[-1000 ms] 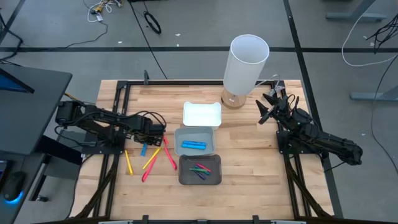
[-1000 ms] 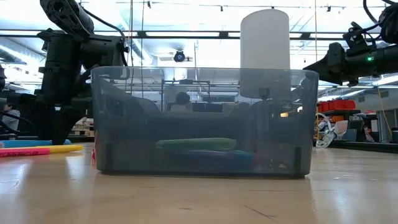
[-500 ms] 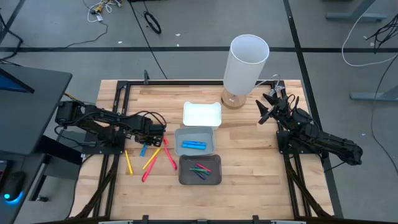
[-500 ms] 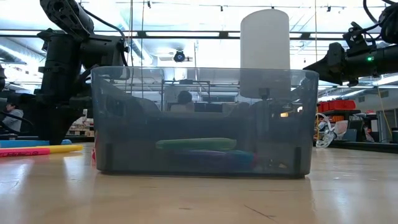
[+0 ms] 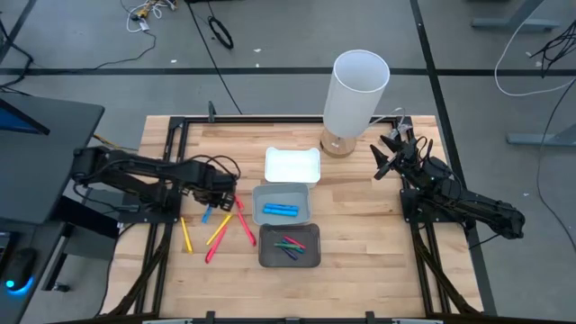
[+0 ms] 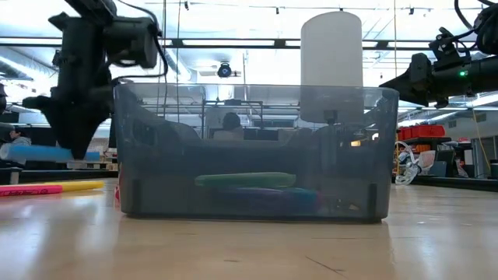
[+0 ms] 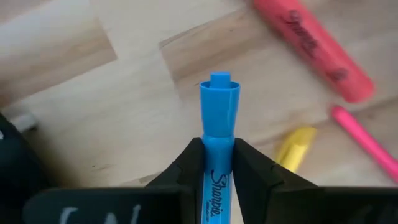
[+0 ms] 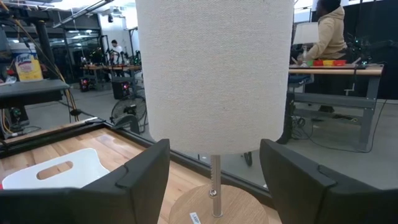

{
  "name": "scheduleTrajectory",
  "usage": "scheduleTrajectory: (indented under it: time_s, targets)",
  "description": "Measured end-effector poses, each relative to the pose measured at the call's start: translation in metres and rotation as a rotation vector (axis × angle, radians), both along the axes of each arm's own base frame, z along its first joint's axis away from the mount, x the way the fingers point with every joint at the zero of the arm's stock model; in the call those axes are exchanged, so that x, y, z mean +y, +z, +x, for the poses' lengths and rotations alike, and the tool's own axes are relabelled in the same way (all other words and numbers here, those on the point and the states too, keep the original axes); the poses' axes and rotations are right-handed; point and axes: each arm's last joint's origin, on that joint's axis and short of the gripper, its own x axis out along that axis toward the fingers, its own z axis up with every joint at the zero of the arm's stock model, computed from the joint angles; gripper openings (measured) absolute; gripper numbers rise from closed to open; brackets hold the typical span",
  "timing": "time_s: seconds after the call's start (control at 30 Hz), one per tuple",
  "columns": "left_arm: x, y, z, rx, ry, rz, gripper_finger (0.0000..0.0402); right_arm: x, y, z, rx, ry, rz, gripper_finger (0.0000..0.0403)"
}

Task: Pick & Place Markers
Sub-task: Put the blue highlighter pen into the gray bin

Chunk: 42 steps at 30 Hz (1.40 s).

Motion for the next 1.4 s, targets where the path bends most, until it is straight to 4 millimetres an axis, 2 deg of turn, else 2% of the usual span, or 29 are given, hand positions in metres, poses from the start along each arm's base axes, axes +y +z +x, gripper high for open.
scheduleTrajectory:
  time_s: [0.27, 0.43, 0.7, 1.03, 1.2, 1.4]
  targets:
    - [-0.006, 0.038, -0.003, -0.073, -0.159, 0.013, 0.0065, 0.000, 0.000, 0.000, 0.001, 0.000, 0.000, 0.0251]
    - [-0.010, 0.055, -0.007, -0.079, -0.234, 0.027, 0.0065, 0.000, 0.000, 0.000, 0.000, 0.000, 0.000, 0.0251]
    - [-0.015, 0.072, -0.019, -0.130, -0.401, 0.017, 0.0065, 0.000, 0.000, 0.000, 0.001, 0.000, 0.000, 0.0251]
    - [-0.022, 0.084, -0.036, -0.201, -0.571, -0.040, 0.0065, 0.000, 0.000, 0.000, 0.001, 0.000, 0.000, 0.0251]
    - [-0.022, 0.089, -0.044, -0.186, -0.651, -0.038, 0.0065, 0.000, 0.000, 0.000, 0.000, 0.000, 0.000, 0.0251]
    - [-0.021, 0.105, -0.049, -0.192, -0.726, -0.002, 0.0065, 0.000, 0.000, 0.000, 0.001, 0.000, 0.000, 0.0251]
